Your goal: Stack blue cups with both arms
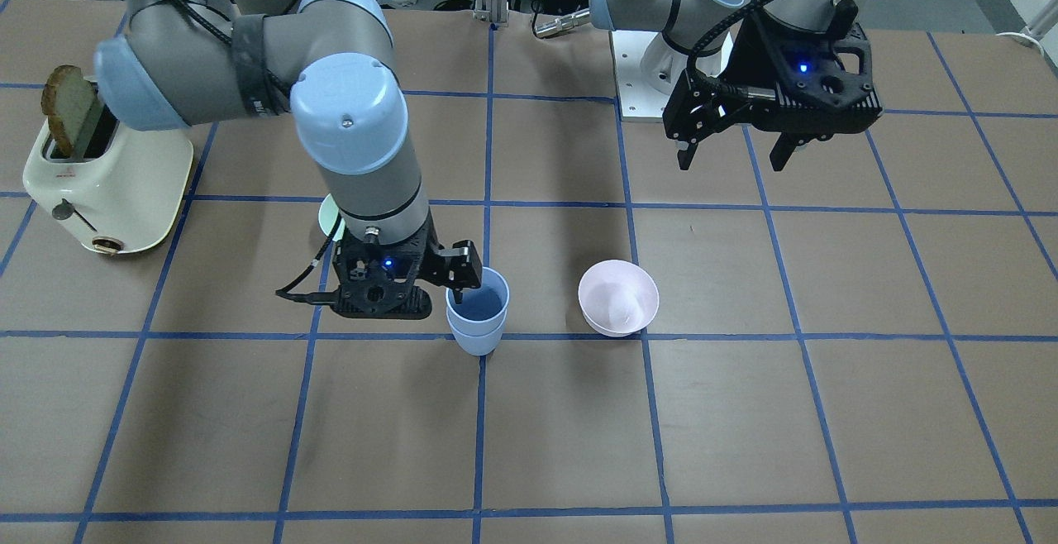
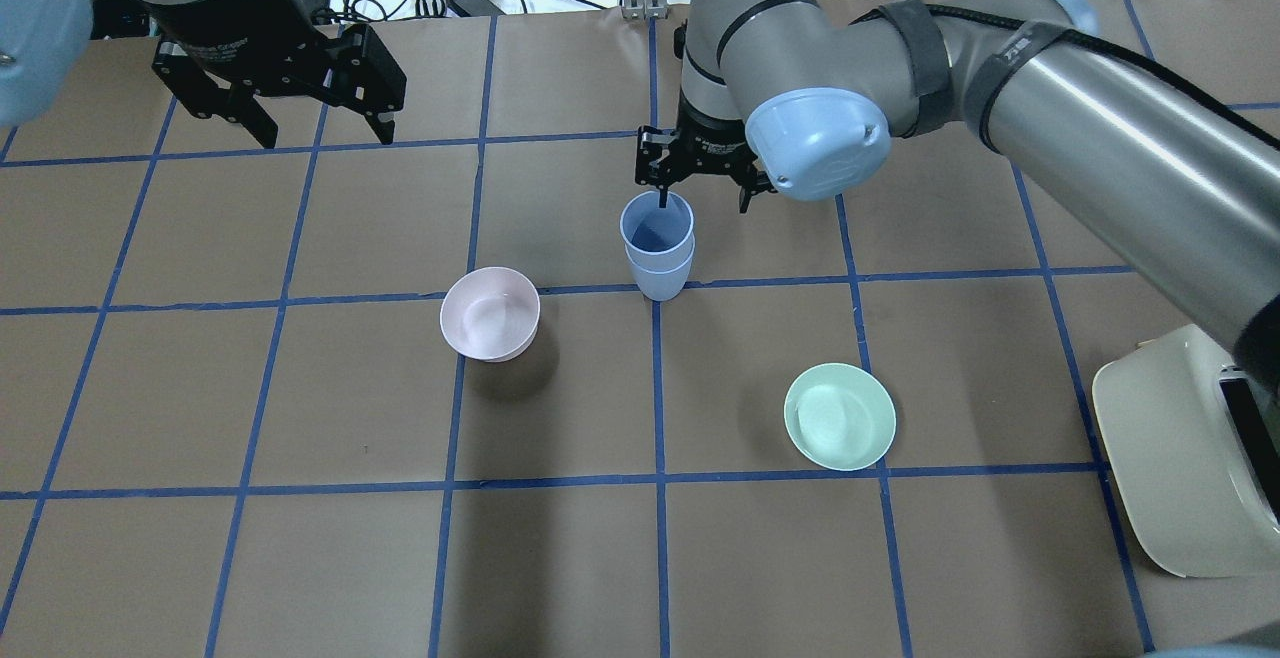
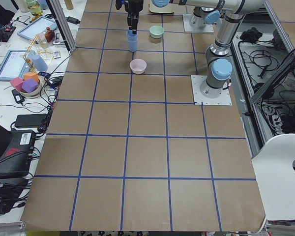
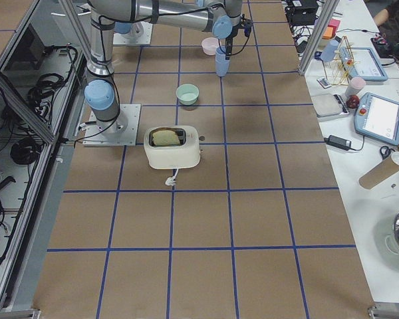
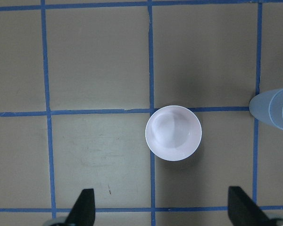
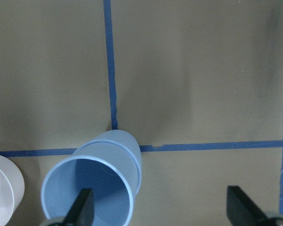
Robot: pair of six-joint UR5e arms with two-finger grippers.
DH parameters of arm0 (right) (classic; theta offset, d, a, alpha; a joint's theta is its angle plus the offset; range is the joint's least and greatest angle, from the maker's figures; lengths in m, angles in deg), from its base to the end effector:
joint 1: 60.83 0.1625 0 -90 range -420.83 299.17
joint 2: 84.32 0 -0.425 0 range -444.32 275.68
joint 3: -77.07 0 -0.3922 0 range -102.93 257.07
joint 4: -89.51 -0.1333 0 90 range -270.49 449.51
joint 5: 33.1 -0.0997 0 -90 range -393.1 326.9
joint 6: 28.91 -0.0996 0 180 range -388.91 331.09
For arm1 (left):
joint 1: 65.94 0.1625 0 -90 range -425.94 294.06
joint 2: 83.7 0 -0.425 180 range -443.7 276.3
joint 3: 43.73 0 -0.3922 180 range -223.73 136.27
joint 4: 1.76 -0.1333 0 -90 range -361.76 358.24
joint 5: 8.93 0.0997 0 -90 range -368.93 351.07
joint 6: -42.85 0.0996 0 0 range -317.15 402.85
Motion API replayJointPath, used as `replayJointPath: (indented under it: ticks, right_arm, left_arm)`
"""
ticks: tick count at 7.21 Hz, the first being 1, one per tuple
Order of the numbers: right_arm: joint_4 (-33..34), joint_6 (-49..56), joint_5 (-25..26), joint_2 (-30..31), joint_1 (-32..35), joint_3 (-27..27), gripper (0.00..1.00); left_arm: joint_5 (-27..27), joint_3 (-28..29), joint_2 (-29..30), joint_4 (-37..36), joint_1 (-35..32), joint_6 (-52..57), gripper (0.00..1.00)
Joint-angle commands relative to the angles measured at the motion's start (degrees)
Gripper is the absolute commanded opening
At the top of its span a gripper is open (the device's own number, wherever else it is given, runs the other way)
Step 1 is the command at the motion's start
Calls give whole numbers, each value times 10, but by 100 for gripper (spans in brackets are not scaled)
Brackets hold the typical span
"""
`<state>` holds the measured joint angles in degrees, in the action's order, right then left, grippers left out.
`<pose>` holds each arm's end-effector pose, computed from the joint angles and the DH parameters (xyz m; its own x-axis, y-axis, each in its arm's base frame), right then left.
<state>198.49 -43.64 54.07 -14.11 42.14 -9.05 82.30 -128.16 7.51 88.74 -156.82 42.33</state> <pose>0.2752 -0.5790 0.3609 -0.9977 0.0281 -0.0613 0.0306 0.9988 -0.0393 -0.1389 -0.5041 0.5246 -0.9998 0.0049 -0.0208 0.0063 0.9977 -0.0675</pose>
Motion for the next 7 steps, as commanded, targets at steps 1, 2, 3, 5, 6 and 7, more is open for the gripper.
replayJointPath:
  ticks: [1, 2, 3, 5, 6, 7]
  right_arm:
    - [-82, 92, 15, 16, -83, 62, 100]
    - [-90, 109, 14, 43, -120, 63, 100]
    - [-110, 130, 13, 72, -141, 61, 100]
    - [-165, 141, 15, 135, -138, 38, 100]
    - [-161, 144, 16, 156, -138, 24, 100]
    - [-167, 144, 15, 166, -136, 20, 100]
  left_arm:
    - [0, 0, -1, -1, 0, 0, 100]
    - [0, 0, 0, -1, 0, 1, 100]
    - [0, -1, -1, -1, 0, 1, 100]
    - [0, -2, -1, 0, 0, 1, 100]
    - [0, -1, -1, 0, 0, 1, 100]
    - [0, -1, 0, -1, 0, 1, 100]
